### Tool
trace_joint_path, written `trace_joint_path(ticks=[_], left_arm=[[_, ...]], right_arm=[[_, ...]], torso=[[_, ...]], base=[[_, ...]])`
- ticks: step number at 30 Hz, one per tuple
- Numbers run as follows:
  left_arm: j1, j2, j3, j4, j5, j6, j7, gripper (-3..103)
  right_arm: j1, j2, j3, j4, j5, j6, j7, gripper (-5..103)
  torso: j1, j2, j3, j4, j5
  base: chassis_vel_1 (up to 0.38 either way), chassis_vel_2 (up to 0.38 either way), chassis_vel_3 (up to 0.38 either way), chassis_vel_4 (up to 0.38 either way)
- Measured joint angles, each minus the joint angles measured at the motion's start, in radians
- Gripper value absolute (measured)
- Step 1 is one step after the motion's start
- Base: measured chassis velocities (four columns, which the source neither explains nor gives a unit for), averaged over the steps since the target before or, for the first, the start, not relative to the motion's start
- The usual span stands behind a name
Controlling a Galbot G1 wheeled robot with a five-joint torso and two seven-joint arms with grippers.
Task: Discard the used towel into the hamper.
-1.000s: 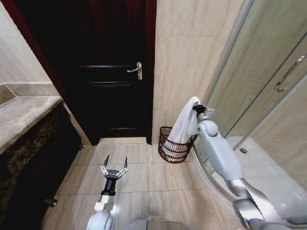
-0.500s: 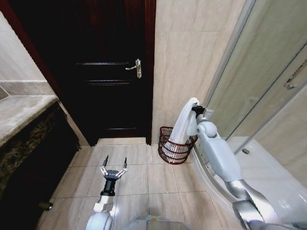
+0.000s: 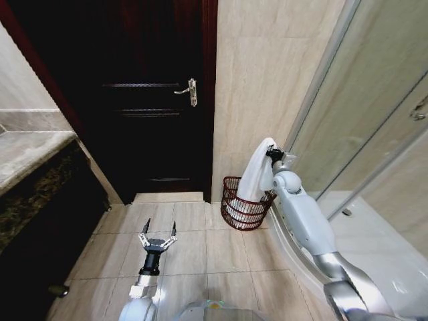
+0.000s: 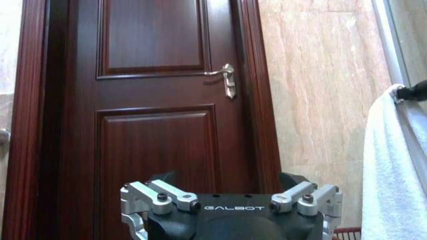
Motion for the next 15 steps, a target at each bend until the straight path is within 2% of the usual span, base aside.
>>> trace_joint_path(ticks=[15], left_arm=[[-0.004,-0.004,0.008,0.01,0.005,-0.002,0.003,100]], right_arm=[[-0.092,0.003,0.042,0.072,-0.019,0.002,0.013,3]], torso=[[-0.023,-0.057,-0.034,-0.0001,0.0003]], base=[[-0.086,0.086,0.087,-0.078]])
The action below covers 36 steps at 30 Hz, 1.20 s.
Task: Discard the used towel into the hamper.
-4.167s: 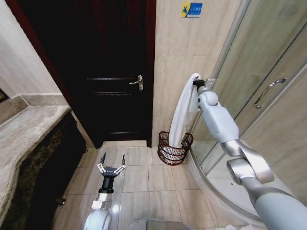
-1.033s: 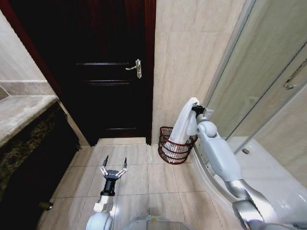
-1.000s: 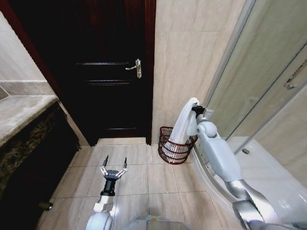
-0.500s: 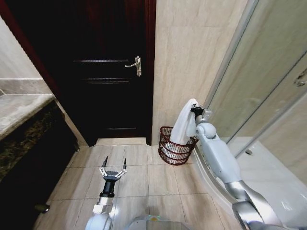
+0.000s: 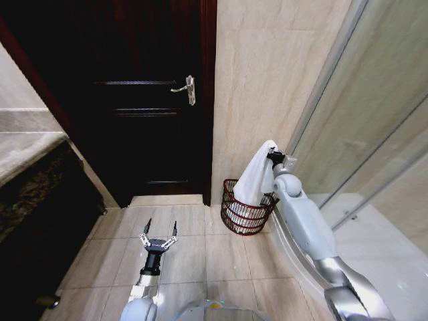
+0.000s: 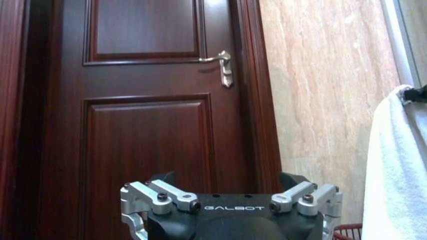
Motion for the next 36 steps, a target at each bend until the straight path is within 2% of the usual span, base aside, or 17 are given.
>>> trace_joint_path(ticks=[12,27,36], left_arm=[[0.002,0.001,0.002,0.005,0.002,-0.006,0.002,100],[0.005,-0.01,0.002,-0.002,0.0,-0.012,0.003,100],[0.009,-0.009,0.008,0.001,0.003,-0.019,0.003,100]], right_arm=[[-0.115,0.0,0.018,0.125,-0.029,-0.015,0.036,3],[-0.272,0.052,0.076,0.215,-0.094,-0.002,0.026,3],[-0.326,0.048,0.095,0.264,-0.099,-0.004,0.037,3]], torso=[[-0.022,-0.055,-0.033,0.0001,-0.0002],[-0.046,-0.117,-0.071,0.0001,-0.0001],[-0.058,-0.149,-0.091,0.0003,-0.0003]], base=[[-0.073,0.082,0.082,-0.075],[-0.088,0.083,0.079,-0.081],[-0.074,0.089,0.082,-0.077]])
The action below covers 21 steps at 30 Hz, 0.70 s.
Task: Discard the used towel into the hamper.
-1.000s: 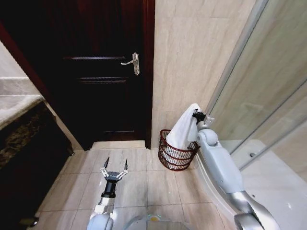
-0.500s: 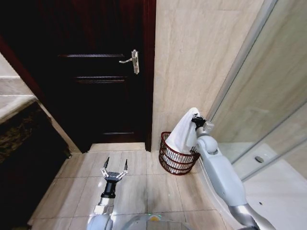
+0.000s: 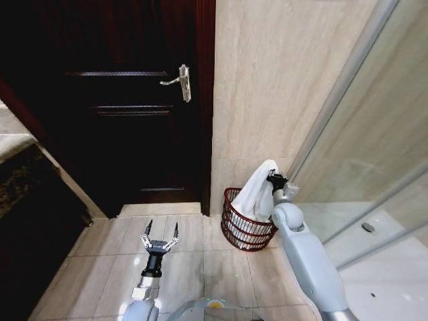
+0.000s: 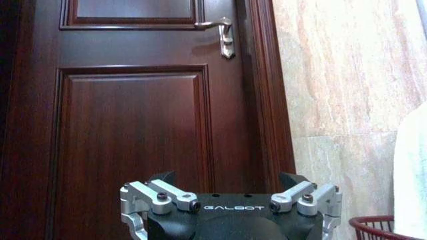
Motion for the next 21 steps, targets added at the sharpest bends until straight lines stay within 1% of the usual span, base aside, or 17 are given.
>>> trace_joint_path(ticks=[5,7,9,10,13,16,18,21], left_arm=[[-0.006,0.0,0.0,0.0,-0.001,0.0,0.0,100],[-0.006,-0.002,0.001,-0.001,-0.001,0.0,0.0,100],[-0.006,-0.002,0.002,-0.002,-0.001,0.0,0.0,100],[-0.005,-0.002,0.002,-0.004,-0.002,0.0,0.0,100],[-0.003,0.002,0.001,-0.006,-0.002,0.0,0.001,100],[-0.003,0.003,0.0,-0.006,-0.002,0.0,0.002,100],[-0.002,0.002,0.0,-0.008,-0.003,0.0,0.002,100],[-0.002,0.002,0.0,-0.008,-0.003,0.0,0.002,100]], right_arm=[[-0.032,-0.001,0.015,0.021,-0.005,0.002,0.004,3],[-0.059,0.004,0.019,0.057,-0.013,0.0,0.023,3],[-0.066,0.006,0.022,0.066,-0.015,-0.002,0.026,3],[-0.082,0.01,0.028,0.083,-0.018,-0.006,0.029,3],[-0.133,0.022,0.051,0.134,-0.033,-0.016,0.04,3],[-0.157,0.023,0.057,0.16,-0.04,-0.022,0.048,3],[-0.204,0.036,0.069,0.205,-0.047,-0.039,0.055,3],[-0.228,0.047,0.077,0.219,-0.054,-0.04,0.053,3]], torso=[[-0.007,-0.021,-0.013,-0.0005,-0.0002],[-0.012,-0.032,-0.019,-0.0003,0.0003],[-0.013,-0.035,-0.021,-0.0003,0.0001],[-0.015,-0.039,-0.024,-0.0003,-0.0003],[-0.019,-0.056,-0.036,-0.0002,0.0001],[-0.022,-0.063,-0.041,-0.0002,-0.0002],[-0.026,-0.075,-0.048,-0.0003,-0.0002],[-0.028,-0.081,-0.052,-0.0003,0.0]], base=[[-0.084,0.073,0.074,-0.094],[-0.076,0.062,0.08,-0.074],[-0.071,0.064,0.076,-0.056],[-0.071,0.064,0.051,-0.057],[-0.055,0.055,0.053,-0.046],[-0.049,0.041,0.053,-0.043],[0.0,0.0,0.0,0.0],[0.0,0.0,0.0,0.0]])
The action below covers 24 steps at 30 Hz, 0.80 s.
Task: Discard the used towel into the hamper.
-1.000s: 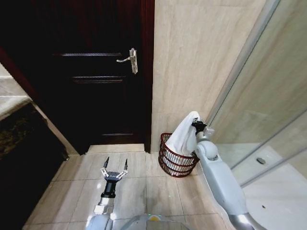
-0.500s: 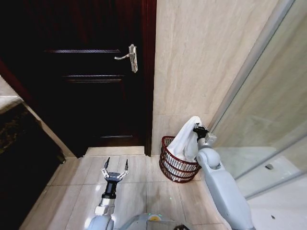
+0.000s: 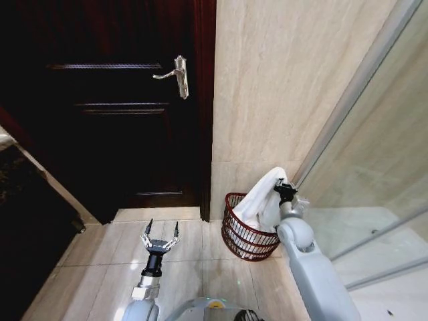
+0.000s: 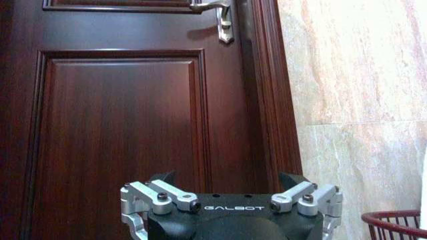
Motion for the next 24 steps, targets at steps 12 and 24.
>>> trace_joint_path(ticks=[12,24], left_arm=[[-0.009,-0.003,0.008,0.004,-0.005,-0.012,-0.003,100],[-0.019,-0.01,0.018,-0.037,0.01,0.015,-0.003,100]], right_arm=[[-0.102,0.05,0.035,0.039,-0.067,0.038,-0.035,3],[-0.192,-0.003,0.099,0.191,0.13,-0.159,-0.062,3]], torso=[[-0.009,-0.029,-0.02,0.0,0.0001],[-0.007,-0.025,-0.018,0.0001,0.0]], base=[[0.0,0.0,0.0,0.0],[0.0,0.0,0.0,0.0]])
